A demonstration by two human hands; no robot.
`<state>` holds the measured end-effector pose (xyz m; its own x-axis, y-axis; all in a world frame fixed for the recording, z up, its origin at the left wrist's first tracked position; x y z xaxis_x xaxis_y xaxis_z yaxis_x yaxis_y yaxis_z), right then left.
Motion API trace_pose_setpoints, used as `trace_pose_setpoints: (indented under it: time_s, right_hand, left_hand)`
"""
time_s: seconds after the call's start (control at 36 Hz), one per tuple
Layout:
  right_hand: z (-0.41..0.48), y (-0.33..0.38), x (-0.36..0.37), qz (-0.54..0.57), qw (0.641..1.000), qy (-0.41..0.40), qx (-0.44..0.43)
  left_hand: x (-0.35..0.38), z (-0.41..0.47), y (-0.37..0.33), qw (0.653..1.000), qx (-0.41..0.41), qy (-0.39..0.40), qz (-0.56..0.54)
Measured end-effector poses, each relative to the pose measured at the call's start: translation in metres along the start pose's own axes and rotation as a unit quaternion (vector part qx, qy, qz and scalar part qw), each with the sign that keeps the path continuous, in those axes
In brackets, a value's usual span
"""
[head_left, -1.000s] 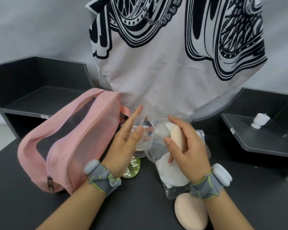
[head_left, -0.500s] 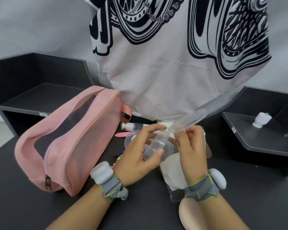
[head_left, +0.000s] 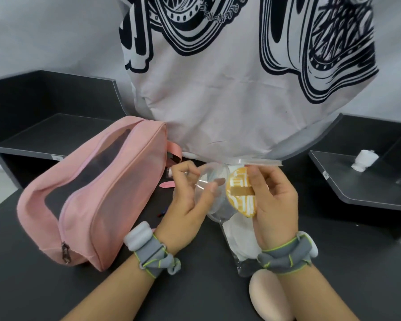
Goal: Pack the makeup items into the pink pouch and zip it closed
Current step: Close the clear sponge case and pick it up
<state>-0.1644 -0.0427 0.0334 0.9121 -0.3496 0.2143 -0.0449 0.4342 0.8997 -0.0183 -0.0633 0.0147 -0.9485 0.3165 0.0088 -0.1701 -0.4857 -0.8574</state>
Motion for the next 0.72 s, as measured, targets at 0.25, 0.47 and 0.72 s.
trace_pose_setpoints:
  time_s: [0.25,0.47,0.72]
  right_hand:
    - [-0.0027,0.0086,0.0035,-0.014,0.998,0.049,-0.044]
    - [-0.0063,0.0087,0.0038,-0.214,0.962,0.064,-0.154]
    - [-0.0011,0.0072,-0.0019,-0.335,0.911,0.084,-0.226]
  left_hand:
    - [0.0024,-0.0016,-0.0001,0.992,-0.072,0.003,-0.106]
    - [0.0010,-0.0022,0.0003,0.992,-0.082,0.013,-0.096]
    - [0.0008,-0.0014,-0.0029,0.997,-0.061,0.022,-0.047]
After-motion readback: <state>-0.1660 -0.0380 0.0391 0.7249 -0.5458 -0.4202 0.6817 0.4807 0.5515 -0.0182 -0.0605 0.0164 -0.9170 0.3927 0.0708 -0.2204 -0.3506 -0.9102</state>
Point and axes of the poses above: each hand's wrist, its own z-axis towards the middle knuckle, its own x-axis out of the palm, y = z × x, the point moved 3 cm from there along z, towards the middle knuckle, and after that the axes turned 1 degree about -x, right-handed, at the moved point
